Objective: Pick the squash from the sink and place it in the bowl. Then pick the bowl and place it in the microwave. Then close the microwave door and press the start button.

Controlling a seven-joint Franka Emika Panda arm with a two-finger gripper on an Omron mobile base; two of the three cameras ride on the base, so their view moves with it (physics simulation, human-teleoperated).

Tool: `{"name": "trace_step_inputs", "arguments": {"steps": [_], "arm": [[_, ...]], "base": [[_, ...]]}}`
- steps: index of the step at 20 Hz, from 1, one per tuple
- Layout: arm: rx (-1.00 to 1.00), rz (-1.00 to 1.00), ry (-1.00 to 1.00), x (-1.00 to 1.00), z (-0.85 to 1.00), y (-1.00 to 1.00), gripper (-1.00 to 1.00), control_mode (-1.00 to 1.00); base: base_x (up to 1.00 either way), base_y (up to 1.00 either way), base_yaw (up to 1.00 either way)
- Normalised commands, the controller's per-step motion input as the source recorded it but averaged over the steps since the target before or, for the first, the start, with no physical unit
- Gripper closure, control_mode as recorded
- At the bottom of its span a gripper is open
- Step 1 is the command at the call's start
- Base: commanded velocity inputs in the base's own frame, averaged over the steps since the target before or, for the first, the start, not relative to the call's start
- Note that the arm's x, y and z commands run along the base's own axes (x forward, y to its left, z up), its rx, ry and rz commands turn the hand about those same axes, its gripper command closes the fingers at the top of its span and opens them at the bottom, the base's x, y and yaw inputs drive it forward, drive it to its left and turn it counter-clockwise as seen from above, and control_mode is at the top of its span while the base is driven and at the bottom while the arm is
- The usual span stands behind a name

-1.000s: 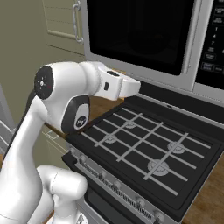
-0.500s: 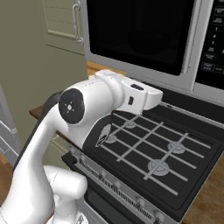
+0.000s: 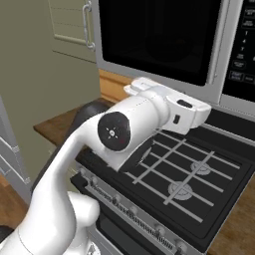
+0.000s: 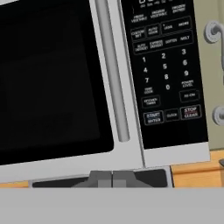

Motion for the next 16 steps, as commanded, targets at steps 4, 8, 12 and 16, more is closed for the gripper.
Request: {"name": "trace_step_inputs", "arguments": {"steps": [4, 8, 12, 16], "arm": [[0.01, 0.01, -0.01, 0.02, 0.01, -0.25, 1.0, -1.0], [0.0, 0.0, 0.0, 0.29, 0.0, -0.34, 1.0, -1.0], [0.0, 0.0, 0.0, 0.33, 0.01, -0.3, 1.0, -1.0], [0.05, 0.0, 0.0, 0.18, 0.01, -0.48, 1.0, -1.0]], "base": [[0.0, 0.0, 0.0], [0.0, 0.0, 0.0], [0.0, 0.0, 0.0], [0.0, 0.0, 0.0]]}}
